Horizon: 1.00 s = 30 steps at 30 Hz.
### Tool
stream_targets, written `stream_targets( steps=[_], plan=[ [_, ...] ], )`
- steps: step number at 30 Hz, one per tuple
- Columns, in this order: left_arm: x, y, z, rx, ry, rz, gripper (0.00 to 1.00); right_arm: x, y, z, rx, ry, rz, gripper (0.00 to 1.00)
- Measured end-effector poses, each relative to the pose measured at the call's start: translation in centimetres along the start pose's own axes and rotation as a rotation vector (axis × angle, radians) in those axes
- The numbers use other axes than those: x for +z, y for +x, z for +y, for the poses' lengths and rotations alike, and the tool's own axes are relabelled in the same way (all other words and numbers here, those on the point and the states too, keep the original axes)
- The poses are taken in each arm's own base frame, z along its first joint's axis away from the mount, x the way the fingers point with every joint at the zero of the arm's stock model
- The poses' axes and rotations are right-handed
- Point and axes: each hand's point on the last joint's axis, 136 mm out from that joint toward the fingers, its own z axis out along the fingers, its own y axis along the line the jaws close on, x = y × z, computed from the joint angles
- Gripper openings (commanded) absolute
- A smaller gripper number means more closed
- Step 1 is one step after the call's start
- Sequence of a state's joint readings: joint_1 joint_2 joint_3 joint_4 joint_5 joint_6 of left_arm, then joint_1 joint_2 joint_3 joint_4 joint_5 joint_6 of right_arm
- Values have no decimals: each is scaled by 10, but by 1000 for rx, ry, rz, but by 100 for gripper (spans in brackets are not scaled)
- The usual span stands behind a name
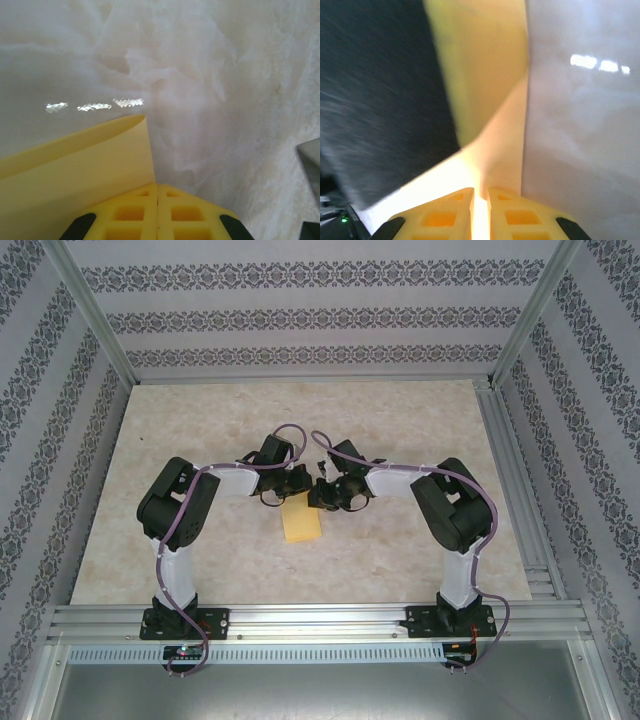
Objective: Fold a paper plane with a square sheet of paper (pick it up from the middle)
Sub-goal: First fold in half a square sheet of paper at the center of the table.
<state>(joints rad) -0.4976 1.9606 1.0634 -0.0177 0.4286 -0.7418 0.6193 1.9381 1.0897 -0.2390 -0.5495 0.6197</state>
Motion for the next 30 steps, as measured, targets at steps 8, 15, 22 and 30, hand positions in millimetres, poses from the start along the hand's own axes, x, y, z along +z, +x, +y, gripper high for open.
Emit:
stream_targets(
  steps=[8, 15, 22, 30],
  plan=[
    [0, 0, 1, 1, -1, 0, 7, 1, 22, -4, 0, 8, 19, 16],
    [0, 0, 1, 3, 2, 3, 8, -8, 63, -9, 14, 19, 67, 16],
    [-1, 0, 0, 17, 9, 12, 10, -12, 72, -13, 21, 34, 73, 16],
    [-2, 0, -8, 31, 34, 30, 12, -29, 55, 7, 10, 19, 21, 16]
  ],
)
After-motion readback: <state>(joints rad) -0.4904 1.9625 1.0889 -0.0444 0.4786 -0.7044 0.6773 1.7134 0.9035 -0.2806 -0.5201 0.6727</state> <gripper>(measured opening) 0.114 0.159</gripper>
